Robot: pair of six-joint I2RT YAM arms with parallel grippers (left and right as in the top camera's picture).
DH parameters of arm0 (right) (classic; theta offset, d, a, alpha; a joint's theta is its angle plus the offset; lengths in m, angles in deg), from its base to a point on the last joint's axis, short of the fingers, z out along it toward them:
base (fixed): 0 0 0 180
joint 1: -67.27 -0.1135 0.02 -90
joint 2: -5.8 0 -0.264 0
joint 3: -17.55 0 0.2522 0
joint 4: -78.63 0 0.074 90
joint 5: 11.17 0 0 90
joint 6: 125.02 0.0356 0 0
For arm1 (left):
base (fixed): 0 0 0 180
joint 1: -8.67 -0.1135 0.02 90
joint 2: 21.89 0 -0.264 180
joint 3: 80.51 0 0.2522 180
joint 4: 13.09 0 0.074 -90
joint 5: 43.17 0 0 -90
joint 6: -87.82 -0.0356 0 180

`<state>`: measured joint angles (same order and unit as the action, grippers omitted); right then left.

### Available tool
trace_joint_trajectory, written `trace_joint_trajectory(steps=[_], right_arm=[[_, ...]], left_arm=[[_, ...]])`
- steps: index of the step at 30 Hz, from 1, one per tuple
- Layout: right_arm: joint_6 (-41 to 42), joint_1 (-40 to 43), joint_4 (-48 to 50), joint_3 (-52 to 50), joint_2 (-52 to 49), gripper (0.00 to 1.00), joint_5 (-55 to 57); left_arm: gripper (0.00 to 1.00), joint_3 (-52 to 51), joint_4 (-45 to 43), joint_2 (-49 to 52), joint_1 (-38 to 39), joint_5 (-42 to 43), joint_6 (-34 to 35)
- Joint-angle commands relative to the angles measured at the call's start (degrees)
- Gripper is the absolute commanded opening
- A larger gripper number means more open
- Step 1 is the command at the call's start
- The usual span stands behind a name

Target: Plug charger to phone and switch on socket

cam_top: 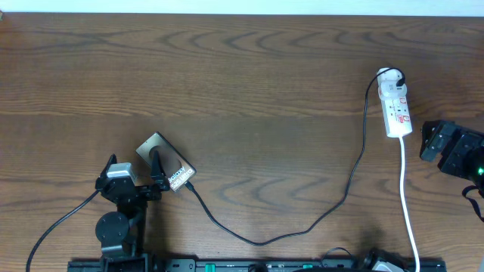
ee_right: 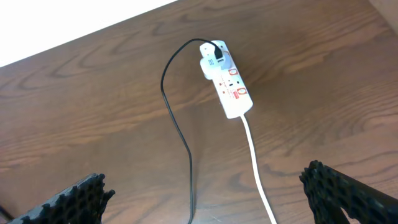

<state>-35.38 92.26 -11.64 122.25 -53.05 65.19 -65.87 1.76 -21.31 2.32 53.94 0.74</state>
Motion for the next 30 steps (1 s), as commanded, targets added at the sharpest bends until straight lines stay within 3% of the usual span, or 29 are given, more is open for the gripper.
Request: trace_joint_trajectory(steps=[1,25,30], right_arm=[[0.7,-0.2,-0.1,0.2,0.1,0.99,-0.4],[0.8,-1.3,0.0,-0.1,0.6,0.99,1.1],[0.8,-4.9,6.2,-5.6,4.3,0.99,1.0]], left_arm=[[0.94,-0.6,2.4,-0.3,-0.3,1.2,-0.7],[0.94,-0.6,2.4,-0.3,-0.3,1.2,-0.7],[0.94,-0.6,2.4,-0.3,-0.3,1.2,-0.7]])
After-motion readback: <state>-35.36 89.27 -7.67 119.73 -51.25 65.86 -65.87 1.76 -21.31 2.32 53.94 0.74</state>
